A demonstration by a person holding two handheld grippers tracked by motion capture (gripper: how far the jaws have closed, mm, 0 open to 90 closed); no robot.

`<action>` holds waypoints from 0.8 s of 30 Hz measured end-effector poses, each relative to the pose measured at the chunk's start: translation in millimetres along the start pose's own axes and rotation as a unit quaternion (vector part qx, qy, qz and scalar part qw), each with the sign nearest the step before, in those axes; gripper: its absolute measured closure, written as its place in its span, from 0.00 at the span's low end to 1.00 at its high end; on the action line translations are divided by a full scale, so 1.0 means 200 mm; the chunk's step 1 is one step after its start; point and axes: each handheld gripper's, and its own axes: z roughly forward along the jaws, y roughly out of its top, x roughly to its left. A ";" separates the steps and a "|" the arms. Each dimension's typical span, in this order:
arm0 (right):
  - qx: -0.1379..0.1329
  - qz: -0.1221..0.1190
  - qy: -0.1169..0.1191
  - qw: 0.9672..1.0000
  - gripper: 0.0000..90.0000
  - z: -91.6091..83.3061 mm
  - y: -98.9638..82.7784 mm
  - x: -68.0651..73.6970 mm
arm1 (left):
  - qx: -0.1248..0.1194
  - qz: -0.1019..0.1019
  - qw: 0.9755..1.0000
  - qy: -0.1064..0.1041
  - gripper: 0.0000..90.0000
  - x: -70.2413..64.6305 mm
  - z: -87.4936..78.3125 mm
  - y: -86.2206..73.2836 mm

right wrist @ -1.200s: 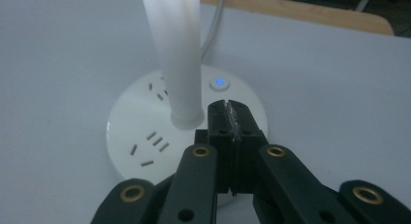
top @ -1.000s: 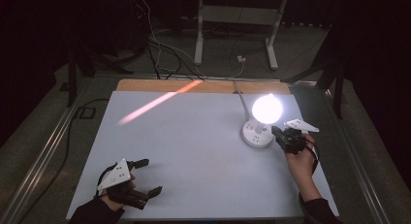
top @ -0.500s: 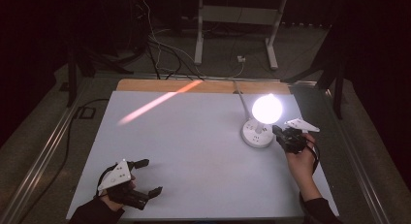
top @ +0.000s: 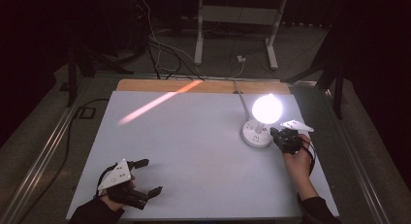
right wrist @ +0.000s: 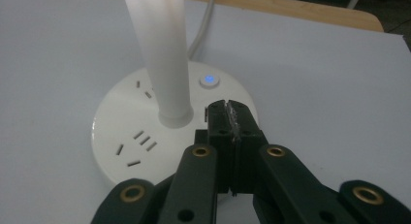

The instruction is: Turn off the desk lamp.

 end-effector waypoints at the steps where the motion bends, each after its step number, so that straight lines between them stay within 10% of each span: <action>1: 0.003 -0.001 0.000 1.000 0.99 0.01 0.00 0.00 | -0.001 0.000 1.000 0.000 0.01 0.00 0.00 0.00; 24: 0.023 -0.012 0.005 1.000 1.00 0.06 -0.03 0.02 | 0.000 0.001 1.000 -0.001 0.01 0.00 0.00 0.00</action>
